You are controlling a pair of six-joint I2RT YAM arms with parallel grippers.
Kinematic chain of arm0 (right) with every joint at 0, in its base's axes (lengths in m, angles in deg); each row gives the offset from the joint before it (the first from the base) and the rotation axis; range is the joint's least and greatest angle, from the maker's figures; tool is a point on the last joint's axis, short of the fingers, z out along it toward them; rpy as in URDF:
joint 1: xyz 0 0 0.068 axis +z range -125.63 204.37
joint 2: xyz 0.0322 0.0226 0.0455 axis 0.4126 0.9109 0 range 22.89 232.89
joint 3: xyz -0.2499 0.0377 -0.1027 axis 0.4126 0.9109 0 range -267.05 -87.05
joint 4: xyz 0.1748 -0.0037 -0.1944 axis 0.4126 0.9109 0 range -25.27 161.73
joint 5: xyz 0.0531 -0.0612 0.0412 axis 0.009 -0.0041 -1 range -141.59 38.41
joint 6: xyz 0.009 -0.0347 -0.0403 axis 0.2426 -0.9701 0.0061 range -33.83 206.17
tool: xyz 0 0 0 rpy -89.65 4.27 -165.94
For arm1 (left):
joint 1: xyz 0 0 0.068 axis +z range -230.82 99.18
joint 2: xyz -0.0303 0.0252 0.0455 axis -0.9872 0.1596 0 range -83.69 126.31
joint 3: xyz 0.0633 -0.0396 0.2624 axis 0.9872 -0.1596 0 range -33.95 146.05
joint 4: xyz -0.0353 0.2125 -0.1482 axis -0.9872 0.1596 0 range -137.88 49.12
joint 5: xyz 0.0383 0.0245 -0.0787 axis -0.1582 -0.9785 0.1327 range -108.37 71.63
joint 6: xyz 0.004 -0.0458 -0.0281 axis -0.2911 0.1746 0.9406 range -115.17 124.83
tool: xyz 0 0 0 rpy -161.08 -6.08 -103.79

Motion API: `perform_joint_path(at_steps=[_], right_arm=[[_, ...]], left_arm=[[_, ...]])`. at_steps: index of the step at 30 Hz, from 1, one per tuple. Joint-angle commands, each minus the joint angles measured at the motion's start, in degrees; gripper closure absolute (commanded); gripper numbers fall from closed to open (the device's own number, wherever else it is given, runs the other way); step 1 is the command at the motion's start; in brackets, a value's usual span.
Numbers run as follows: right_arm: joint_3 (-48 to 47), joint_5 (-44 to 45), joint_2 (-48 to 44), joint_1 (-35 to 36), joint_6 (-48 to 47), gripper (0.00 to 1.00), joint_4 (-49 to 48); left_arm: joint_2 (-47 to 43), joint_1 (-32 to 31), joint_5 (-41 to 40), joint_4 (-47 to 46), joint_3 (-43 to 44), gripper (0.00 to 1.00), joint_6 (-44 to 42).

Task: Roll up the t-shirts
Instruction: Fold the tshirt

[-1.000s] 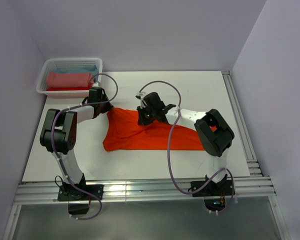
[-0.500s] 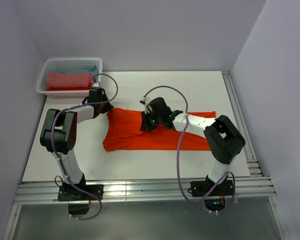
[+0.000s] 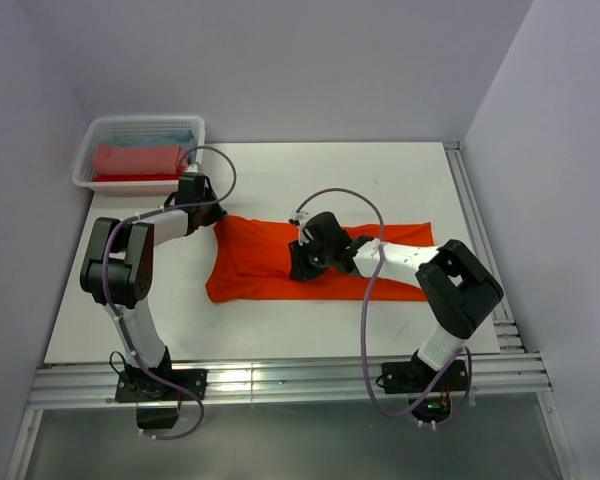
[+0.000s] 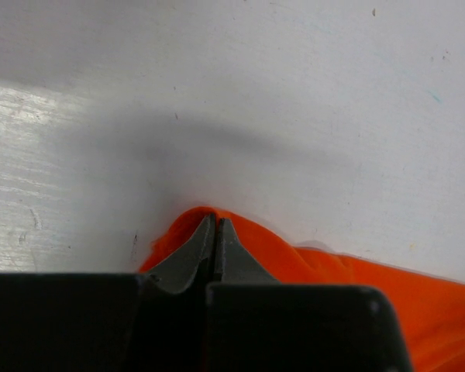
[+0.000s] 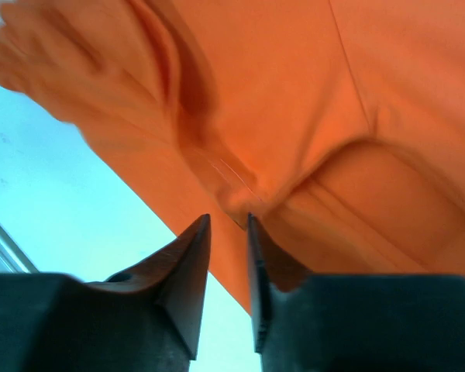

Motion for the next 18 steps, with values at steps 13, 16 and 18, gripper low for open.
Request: perform_joint_path(at_steps=[13, 16, 18], right_arm=[[-4.6, 2.8, -6.0, 0.9, 1.7, 0.63, -1.7], [-10.7, 3.9, -0.2, 0.9, 2.7, 0.67, -0.4], [-15.5, 4.1, 3.4, 0.9, 4.1, 0.74, 0.4]], left_arm=[[-0.3, -0.2, -0.4, -0.1, 2.3, 1.00, -1.3], [-0.3, -0.2, -0.4, -0.1, 2.3, 1.00, -1.4], [-0.4, -0.2, -0.3, 0.0, 2.4, 1.00, -1.3]])
